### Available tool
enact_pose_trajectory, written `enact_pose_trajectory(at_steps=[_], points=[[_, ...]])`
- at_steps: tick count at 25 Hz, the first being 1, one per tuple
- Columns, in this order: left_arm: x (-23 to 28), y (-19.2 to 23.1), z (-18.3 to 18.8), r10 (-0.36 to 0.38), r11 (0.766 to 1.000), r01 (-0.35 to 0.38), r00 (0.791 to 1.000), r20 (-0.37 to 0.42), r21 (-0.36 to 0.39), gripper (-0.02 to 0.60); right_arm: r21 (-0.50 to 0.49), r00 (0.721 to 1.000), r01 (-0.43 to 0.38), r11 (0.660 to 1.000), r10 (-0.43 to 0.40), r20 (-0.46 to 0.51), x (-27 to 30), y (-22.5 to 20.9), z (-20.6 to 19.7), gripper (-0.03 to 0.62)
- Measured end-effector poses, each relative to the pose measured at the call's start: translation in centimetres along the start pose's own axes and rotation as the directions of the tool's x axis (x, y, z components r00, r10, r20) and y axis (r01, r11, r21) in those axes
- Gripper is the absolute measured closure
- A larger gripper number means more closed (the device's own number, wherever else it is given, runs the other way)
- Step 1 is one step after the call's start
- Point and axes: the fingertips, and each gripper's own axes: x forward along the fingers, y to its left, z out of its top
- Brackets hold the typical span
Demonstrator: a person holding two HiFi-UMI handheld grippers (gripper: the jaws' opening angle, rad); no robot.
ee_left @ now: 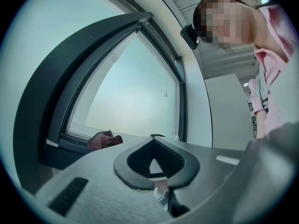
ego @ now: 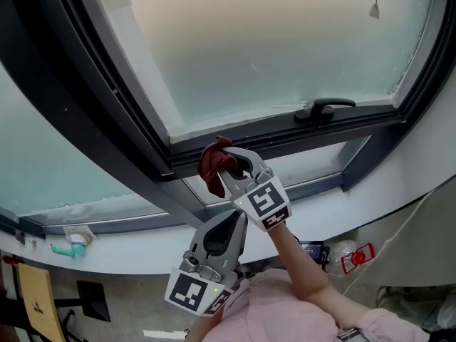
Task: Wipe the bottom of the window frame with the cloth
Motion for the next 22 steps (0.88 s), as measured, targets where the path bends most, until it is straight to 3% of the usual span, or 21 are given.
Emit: enact_pose_trajectory(at_steps=[5, 14, 22], points=[[0.7, -0.8, -0.2, -0.022, 1.0, 0.022, 1.0, -0.01, 0.017, 0.578, 0.011, 0.998, -0.057, 0.998, 0.056, 0.027, -0.3, 0.2, 0.2, 0.536], [2.1, -1.9, -0.6, -0.078, 0.996, 0.078, 0.997, 0.0, -0.032, 0.578, 0.023, 0.98, -0.195, 0.98, 0.194, 0.044, -0.8, 0.8, 0.3, 0.528], [2.9, -2.5, -0.9, -0.089, 0.995, 0.089, 0.996, 0.0, -0.047, 0.578, 0.047, 0.975, -0.217, 0.975, 0.213, 0.065, -1.3, 0.4, 0.3, 0.533]])
